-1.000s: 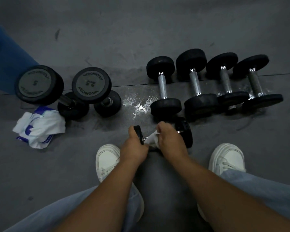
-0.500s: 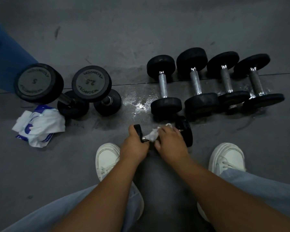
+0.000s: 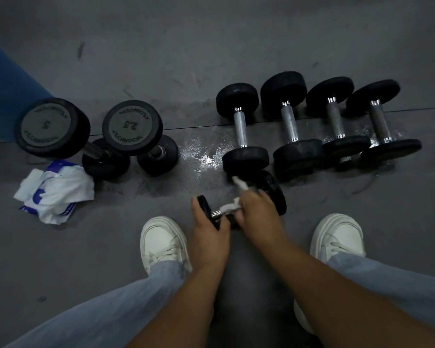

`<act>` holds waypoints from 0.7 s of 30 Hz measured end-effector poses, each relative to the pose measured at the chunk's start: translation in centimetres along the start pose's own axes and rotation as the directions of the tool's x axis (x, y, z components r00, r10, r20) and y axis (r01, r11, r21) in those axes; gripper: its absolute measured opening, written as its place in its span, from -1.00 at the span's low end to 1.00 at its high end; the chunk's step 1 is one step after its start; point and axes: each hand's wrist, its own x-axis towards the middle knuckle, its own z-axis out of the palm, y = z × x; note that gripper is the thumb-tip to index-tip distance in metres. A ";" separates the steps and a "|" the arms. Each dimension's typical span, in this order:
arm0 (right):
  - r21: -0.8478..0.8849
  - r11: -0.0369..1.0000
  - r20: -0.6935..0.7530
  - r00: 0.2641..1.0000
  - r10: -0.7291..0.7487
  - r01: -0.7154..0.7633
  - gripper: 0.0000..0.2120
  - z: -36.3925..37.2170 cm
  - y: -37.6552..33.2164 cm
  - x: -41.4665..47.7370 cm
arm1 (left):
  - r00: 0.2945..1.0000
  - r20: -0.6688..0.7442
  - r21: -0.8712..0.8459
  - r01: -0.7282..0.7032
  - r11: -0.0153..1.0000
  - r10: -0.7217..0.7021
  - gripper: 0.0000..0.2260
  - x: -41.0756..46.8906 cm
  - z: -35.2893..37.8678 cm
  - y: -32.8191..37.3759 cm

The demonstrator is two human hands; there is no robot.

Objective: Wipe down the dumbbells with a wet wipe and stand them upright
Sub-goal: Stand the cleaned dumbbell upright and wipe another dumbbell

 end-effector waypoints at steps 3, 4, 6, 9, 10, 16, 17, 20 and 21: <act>-0.058 0.984 0.125 0.979 -0.160 0.168 -0.88 0.1 -0.2 -1.1 | 0.989 0.078 -0.015 -0.124 0.992 0.124 -0.16 0.3 0.3 -1.0; -0.066 0.971 0.165 0.963 -0.215 0.228 -0.82 0.2 -0.1 -1.3 | 0.986 0.099 0.009 -0.136 0.991 0.135 -0.16 0.6 0.1 -1.2; -0.052 0.991 0.111 0.987 -0.116 0.122 -0.73 -0.1 0.4 -0.7 | 0.982 0.119 0.047 -0.152 0.987 0.146 -0.15 1.0 -0.4 -1.1; 0.013 0.996 0.073 0.993 -0.091 0.090 -0.82 -0.4 -0.4 -0.7 | 0.982 0.114 0.082 -0.158 0.984 0.148 -0.20 1.8 -1.1 -0.3; 0.038 0.989 0.101 0.984 -0.146 0.143 -0.85 -0.3 -1.2 -1.0 | 0.983 0.121 0.083 -0.152 0.985 0.141 -0.22 2.4 -1.4 -0.1; 0.206 0.957 -0.023 0.977 0.214 -0.205 -0.72 0.0 0.3 -0.9 | 0.976 0.175 0.147 -0.159 0.976 0.133 -0.19 3.7 -2.8 -0.1; 0.188 0.959 -0.018 0.976 0.219 -0.211 -0.73 0.1 0.5 -1.0 | 0.977 0.162 0.151 -0.161 0.975 0.136 -0.22 3.3 -2.7 -0.1; 0.238 0.934 -0.064 0.955 0.289 -0.266 -0.73 0.2 0.2 -1.3 | 0.979 0.139 0.175 -0.175 0.969 0.152 -0.25 3.0 -2.3 -0.4; 0.262 0.922 -0.094 0.943 0.318 -0.285 -0.73 0.4 0.2 -1.3 | 0.978 0.141 0.180 -0.181 0.967 0.157 -0.25 3.2 -2.2 -0.4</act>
